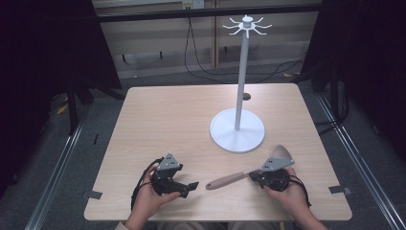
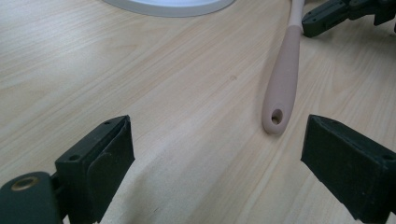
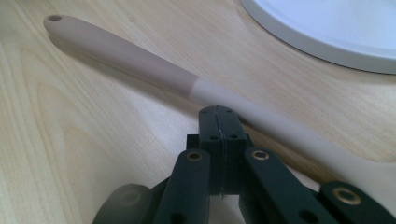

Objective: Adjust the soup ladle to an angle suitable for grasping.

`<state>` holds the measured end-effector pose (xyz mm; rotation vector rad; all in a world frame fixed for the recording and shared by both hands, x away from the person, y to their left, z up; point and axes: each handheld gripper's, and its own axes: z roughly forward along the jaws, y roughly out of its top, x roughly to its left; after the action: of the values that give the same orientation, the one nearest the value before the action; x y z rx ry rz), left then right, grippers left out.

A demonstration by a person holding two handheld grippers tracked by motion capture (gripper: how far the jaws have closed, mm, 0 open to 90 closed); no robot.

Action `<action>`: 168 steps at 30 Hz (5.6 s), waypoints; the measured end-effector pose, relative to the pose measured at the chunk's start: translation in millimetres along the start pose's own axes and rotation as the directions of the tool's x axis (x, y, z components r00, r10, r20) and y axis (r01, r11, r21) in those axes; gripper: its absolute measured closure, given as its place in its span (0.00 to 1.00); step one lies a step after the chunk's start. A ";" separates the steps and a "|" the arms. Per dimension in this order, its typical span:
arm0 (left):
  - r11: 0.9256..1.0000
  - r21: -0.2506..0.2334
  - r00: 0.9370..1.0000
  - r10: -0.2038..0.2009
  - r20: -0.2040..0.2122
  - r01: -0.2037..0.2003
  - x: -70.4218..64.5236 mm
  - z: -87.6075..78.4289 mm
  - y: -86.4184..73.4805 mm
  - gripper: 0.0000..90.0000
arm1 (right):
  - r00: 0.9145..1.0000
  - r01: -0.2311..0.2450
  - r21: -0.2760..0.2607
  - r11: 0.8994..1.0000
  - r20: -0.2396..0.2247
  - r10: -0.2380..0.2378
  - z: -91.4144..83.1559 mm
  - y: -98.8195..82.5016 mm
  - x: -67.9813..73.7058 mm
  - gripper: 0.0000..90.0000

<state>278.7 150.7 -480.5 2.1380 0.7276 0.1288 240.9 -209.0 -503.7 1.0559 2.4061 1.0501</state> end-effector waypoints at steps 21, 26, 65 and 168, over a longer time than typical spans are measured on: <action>1.000 -0.019 1.000 -0.019 -0.008 0.019 5.3 -4.6 1.0 0.10 | 0.999 -0.035 -0.013 0.999 -0.008 0.035 16.3 12.9 11.9 1.00; 0.999 -0.031 1.000 -0.023 -0.007 0.023 5.3 -5.2 1.0 0.10 | 0.999 -0.038 -0.013 0.999 -0.014 0.038 21.0 17.0 13.2 1.00; 0.999 -0.024 1.000 -0.022 0.004 0.022 7.1 -4.8 -0.6 0.10 | 0.995 -0.096 -0.029 0.995 -0.019 0.095 55.7 45.7 6.0 0.98; 0.999 -0.031 0.999 -0.040 0.002 0.040 8.1 -4.2 -2.5 0.10 | 0.960 0.245 0.126 0.961 -0.168 -0.223 4.3 94.1 -49.5 0.88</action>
<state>282.9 159.2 -481.0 2.0925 0.7625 0.1165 324.4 -199.9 -438.4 0.7300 2.6857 0.9152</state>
